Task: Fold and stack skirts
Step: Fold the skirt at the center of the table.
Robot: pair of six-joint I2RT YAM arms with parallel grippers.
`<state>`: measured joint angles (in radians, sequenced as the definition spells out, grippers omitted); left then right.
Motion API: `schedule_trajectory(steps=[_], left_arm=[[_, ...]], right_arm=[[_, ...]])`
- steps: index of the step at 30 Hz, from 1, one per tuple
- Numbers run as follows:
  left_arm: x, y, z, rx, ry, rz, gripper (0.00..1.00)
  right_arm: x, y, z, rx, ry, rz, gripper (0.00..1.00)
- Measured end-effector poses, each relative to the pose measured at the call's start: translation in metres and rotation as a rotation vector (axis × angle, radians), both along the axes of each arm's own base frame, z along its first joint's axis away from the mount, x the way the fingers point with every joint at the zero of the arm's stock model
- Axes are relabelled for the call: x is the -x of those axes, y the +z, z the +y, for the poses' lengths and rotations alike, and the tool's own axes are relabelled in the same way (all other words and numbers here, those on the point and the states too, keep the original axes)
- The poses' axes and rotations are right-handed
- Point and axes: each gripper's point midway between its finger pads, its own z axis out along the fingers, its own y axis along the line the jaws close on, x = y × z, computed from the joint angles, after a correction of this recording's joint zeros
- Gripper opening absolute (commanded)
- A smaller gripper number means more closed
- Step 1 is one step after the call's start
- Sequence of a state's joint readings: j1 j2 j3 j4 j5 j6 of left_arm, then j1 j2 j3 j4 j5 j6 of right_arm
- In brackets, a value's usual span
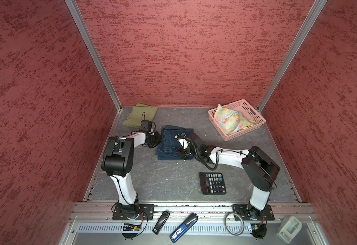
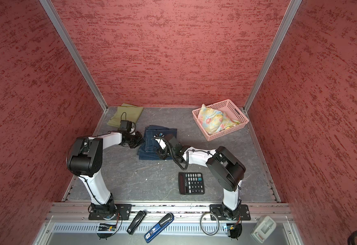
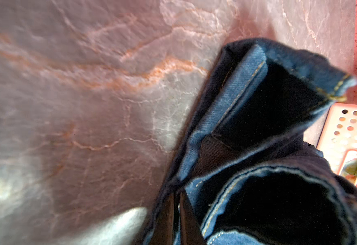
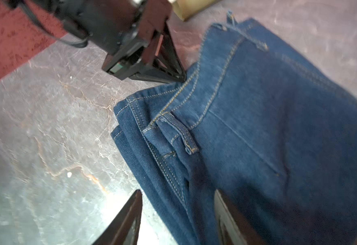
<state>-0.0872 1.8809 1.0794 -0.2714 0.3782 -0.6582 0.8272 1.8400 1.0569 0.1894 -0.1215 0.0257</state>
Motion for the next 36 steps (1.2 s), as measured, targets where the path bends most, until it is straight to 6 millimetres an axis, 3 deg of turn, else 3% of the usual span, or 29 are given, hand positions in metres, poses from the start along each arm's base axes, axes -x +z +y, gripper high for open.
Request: schedule_trajectory(steps=[5, 12, 27, 36], left_arm=[[-0.001, 0.0, -0.002, 0.013, -0.003, -0.004, 0.1], [-0.004, 0.0, -0.006, 0.034, -0.01, -0.014, 0.1], [-0.004, 0.0, -0.009, 0.05, -0.01, -0.027, 0.1], [-0.006, -0.001, -0.011, 0.063, -0.018, -0.033, 0.1]], right_arm=[[0.001, 0.016, 0.014, -0.002, 0.077, -0.224, 0.53], [0.004, 0.008, 0.026, 0.038, 0.157, -0.361, 0.51], [0.011, -0.027, 0.052, 0.181, 0.298, -0.446, 0.38], [-0.005, -0.04, 0.065, 0.242, 0.282, -0.445, 0.33]])
